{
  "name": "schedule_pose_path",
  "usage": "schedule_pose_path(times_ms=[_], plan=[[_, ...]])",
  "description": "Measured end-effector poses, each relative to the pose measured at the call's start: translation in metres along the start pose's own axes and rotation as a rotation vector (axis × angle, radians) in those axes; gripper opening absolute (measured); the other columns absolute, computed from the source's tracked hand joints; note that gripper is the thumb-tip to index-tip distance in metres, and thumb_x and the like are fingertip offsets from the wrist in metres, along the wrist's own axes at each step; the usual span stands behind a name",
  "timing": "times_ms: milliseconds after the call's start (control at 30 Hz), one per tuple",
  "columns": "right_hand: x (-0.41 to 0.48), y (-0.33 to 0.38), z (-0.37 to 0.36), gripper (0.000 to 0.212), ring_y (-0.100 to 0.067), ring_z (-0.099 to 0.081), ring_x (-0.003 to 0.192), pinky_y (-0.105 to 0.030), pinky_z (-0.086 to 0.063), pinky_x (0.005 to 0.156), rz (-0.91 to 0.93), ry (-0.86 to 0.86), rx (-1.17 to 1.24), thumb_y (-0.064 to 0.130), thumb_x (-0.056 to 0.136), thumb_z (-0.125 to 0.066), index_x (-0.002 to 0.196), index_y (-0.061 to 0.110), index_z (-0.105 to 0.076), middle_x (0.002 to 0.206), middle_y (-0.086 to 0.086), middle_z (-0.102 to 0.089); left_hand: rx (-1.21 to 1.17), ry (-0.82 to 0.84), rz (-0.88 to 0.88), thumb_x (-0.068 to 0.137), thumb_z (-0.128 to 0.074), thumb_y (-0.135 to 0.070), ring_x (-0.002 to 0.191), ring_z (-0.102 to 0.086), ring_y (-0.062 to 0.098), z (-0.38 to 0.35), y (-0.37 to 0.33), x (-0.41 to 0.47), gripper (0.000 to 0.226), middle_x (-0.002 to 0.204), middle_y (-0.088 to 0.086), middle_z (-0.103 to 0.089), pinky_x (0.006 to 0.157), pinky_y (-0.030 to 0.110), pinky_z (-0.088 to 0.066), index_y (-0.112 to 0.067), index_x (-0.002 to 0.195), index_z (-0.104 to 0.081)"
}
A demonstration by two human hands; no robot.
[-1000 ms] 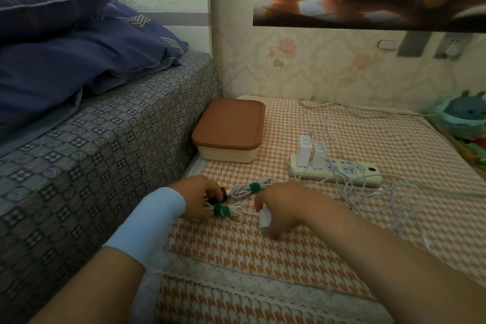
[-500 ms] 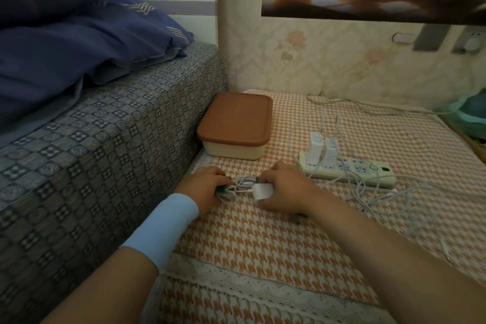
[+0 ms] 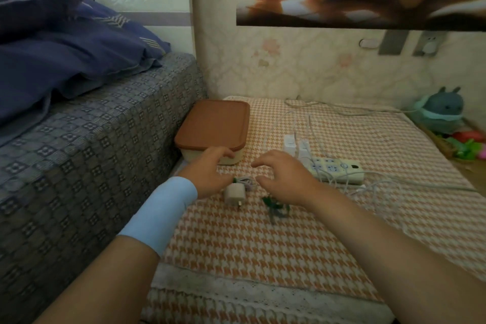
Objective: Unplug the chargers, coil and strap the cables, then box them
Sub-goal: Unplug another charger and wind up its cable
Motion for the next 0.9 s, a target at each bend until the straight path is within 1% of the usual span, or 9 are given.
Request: schedule_pose_path(times_ms=[100, 200, 300, 400, 467, 600, 700, 800, 900], plan=[[-0.017, -0.018, 0.03, 0.025, -0.01, -0.053, 0.115, -0.028, -0.042, 0.099, -0.043, -0.196, 0.032, 0.025, 0.097, -0.06, 0.12, 0.028, -0.068, 0.122, 0.008, -0.06, -0.046, -0.048, -0.098, 0.092, -0.064, -0.022, 0.119, -0.053, 0.014, -0.014, -0.04, 0.012, 0.039, 0.132, -0.008, -0.054, 0.092, 0.027, -0.046, -0.028, 0.13, -0.054], [-0.029, -0.045, 0.052, 0.017, -0.009, -0.053, 0.095, -0.028, -0.047, 0.086, -0.152, -0.402, 0.114, 0.013, 0.095, -0.058, 0.103, 0.026, -0.066, 0.106, 0.007, -0.059, -0.058, -0.056, -0.158, 0.094, -0.06, -0.018, 0.114, -0.057, 0.014, -0.029, -0.071, 0.027, 0.037, 0.127, -0.007, -0.06, 0.091, 0.027, -0.047, -0.028, 0.129, -0.056], [-0.028, -0.073, 0.064, 0.02, -0.01, -0.056, 0.092, -0.022, -0.042, 0.079, -0.307, -0.469, 0.185, 0.007, 0.096, -0.056, 0.107, 0.023, -0.064, 0.112, 0.003, -0.063, -0.029, -0.087, -0.19, 0.097, -0.053, -0.014, 0.12, -0.055, 0.016, -0.041, -0.092, 0.047, 0.038, 0.133, -0.004, -0.058, 0.098, 0.029, -0.044, -0.025, 0.133, -0.056], [-0.014, -0.098, 0.067, 0.025, -0.014, -0.059, 0.103, -0.024, -0.043, 0.085, -0.413, -0.451, 0.246, 0.01, 0.1, -0.054, 0.121, 0.016, -0.066, 0.125, -0.003, -0.066, 0.032, -0.095, -0.176, 0.1, -0.048, -0.017, 0.129, -0.049, 0.02, -0.053, -0.101, 0.071, 0.039, 0.144, -0.002, -0.05, 0.105, 0.032, -0.04, -0.023, 0.138, -0.053], [0.001, -0.111, 0.064, 0.032, -0.018, -0.058, 0.109, -0.026, -0.043, 0.087, -0.441, -0.355, 0.236, 0.014, 0.103, -0.053, 0.134, 0.015, -0.059, 0.132, -0.005, -0.063, 0.054, -0.091, -0.149, 0.102, -0.047, -0.02, 0.134, -0.043, 0.023, -0.061, -0.1, 0.088, 0.04, 0.149, 0.002, -0.044, 0.11, 0.035, -0.036, -0.019, 0.142, -0.049], [0.027, -0.13, 0.047, 0.066, -0.024, -0.052, 0.131, -0.034, -0.048, 0.101, -0.415, -0.115, 0.277, 0.022, 0.096, -0.067, 0.154, 0.015, -0.037, 0.148, -0.008, -0.05, -0.001, -0.119, -0.029, 0.103, -0.044, -0.031, 0.146, -0.026, 0.024, -0.077, -0.102, 0.114, 0.052, 0.159, 0.005, -0.028, 0.119, 0.04, -0.026, -0.014, 0.151, -0.034], [0.041, -0.137, 0.035, 0.081, -0.02, -0.053, 0.131, -0.034, -0.053, 0.099, -0.356, -0.059, 0.479, 0.022, 0.087, -0.078, 0.155, 0.019, -0.035, 0.141, -0.004, -0.054, -0.045, -0.126, -0.032, 0.104, -0.043, -0.033, 0.146, -0.026, 0.022, -0.088, -0.1, 0.13, 0.051, 0.159, 0.005, -0.029, 0.118, 0.035, -0.022, -0.013, 0.151, -0.037], [0.051, -0.141, 0.024, 0.076, -0.004, -0.063, 0.109, -0.023, -0.057, 0.086, -0.278, -0.036, 0.632, 0.018, 0.086, -0.079, 0.151, 0.023, -0.041, 0.128, 0.005, -0.061, -0.099, -0.118, -0.054, 0.105, -0.041, -0.029, 0.145, -0.029, 0.019, -0.097, -0.093, 0.137, 0.046, 0.159, 0.001, -0.033, 0.118, 0.032, -0.022, -0.014, 0.148, -0.041], [0.06, -0.137, 0.01, 0.064, -0.017, -0.058, 0.121, -0.033, -0.052, 0.094, -0.274, -0.157, 0.672, 0.024, 0.087, -0.074, 0.145, 0.024, -0.047, 0.14, 0.001, -0.055, -0.168, -0.135, -0.068, 0.104, -0.043, -0.027, 0.14, -0.04, 0.019, -0.105, -0.085, 0.142, 0.042, 0.153, -0.001, -0.043, 0.117, 0.036, -0.031, -0.018, 0.145, -0.049]])
Point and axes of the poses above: each hand's wrist, its own x-axis towards the middle knuckle, its own z-axis out of the back of the hand, y = z × x, the point moved 1 cm from there along x, towards the middle knuckle
